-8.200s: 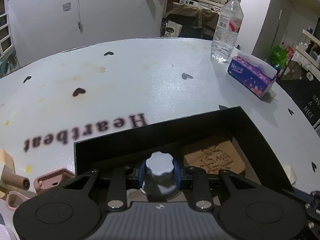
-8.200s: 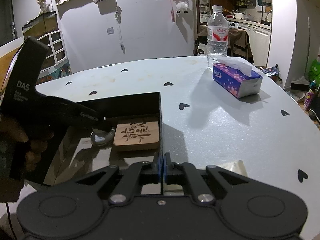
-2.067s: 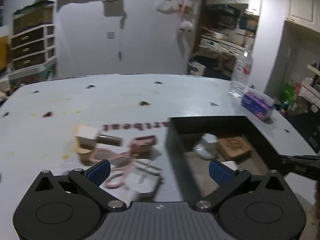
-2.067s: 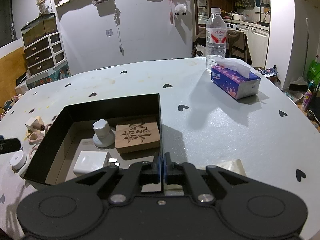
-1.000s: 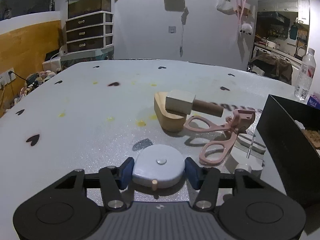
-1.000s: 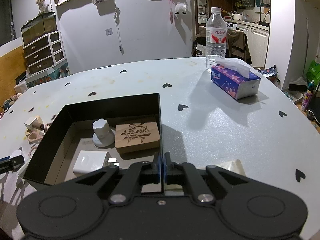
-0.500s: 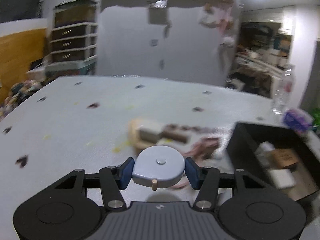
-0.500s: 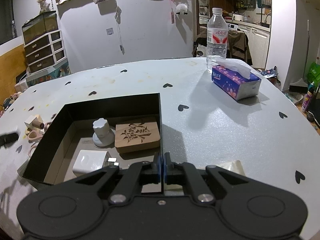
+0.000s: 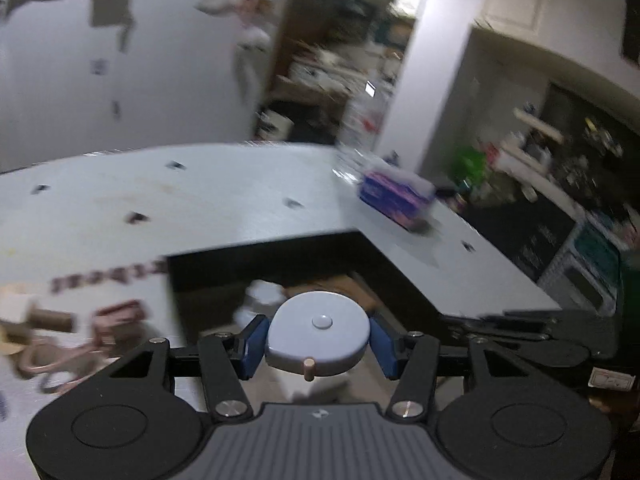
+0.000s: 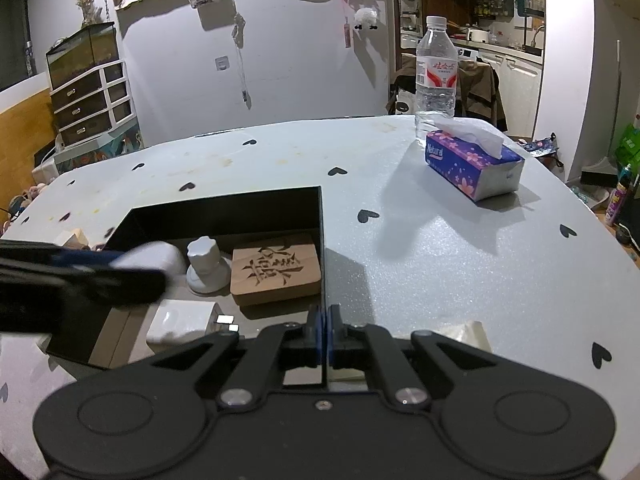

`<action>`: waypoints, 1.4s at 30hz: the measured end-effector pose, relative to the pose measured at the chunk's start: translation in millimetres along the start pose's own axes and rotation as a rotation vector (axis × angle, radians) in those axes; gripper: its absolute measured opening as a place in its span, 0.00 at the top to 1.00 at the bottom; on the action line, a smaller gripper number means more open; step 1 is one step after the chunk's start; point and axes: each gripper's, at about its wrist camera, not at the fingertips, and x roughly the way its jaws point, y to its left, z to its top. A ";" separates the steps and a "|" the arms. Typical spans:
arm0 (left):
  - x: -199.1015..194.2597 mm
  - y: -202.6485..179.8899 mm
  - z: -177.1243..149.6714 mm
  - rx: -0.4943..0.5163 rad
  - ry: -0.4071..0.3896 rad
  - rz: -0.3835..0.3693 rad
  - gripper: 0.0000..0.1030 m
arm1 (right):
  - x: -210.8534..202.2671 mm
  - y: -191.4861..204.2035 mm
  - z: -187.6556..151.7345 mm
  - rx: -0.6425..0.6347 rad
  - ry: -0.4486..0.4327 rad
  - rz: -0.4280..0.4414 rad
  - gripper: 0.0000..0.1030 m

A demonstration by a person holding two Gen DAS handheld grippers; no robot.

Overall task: Organize rigid objects
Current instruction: 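Carry the tape measure into the box and open the left gripper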

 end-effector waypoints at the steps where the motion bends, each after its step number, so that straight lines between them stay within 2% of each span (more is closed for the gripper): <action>1: 6.2 -5.0 0.7 0.009 0.019 -0.010 0.46 | -0.6 -0.4 0.2 0.000 0.000 0.002 0.97; 5: 34.2 -11.8 6.8 -0.006 0.098 -0.049 0.46 | -0.7 -1.3 0.4 0.005 0.000 0.006 0.97; 9: 57.2 -8.0 15.7 -0.087 0.161 -0.092 0.46 | -0.3 -2.2 0.6 0.007 -0.001 0.010 0.97; 17: 83.2 -9.8 21.3 -0.168 0.221 -0.122 0.46 | 0.2 -3.1 0.7 0.011 -0.001 0.013 0.97; 22: 98.1 -1.1 18.9 -0.275 0.256 -0.147 0.44 | 0.9 -3.4 0.7 0.014 -0.001 0.016 0.97; 23: 99.6 0.4 17.9 -0.287 0.260 -0.146 0.37 | 1.1 -3.2 0.7 0.013 -0.001 0.017 0.97; 26: 98.5 1.2 17.1 -0.292 0.258 -0.154 0.33 | 1.4 -3.0 0.9 0.014 -0.001 0.017 0.97; 42: 78.3 -2.1 18.7 -0.251 0.231 -0.147 0.27 | 1.3 -3.9 1.1 0.018 -0.002 0.019 0.97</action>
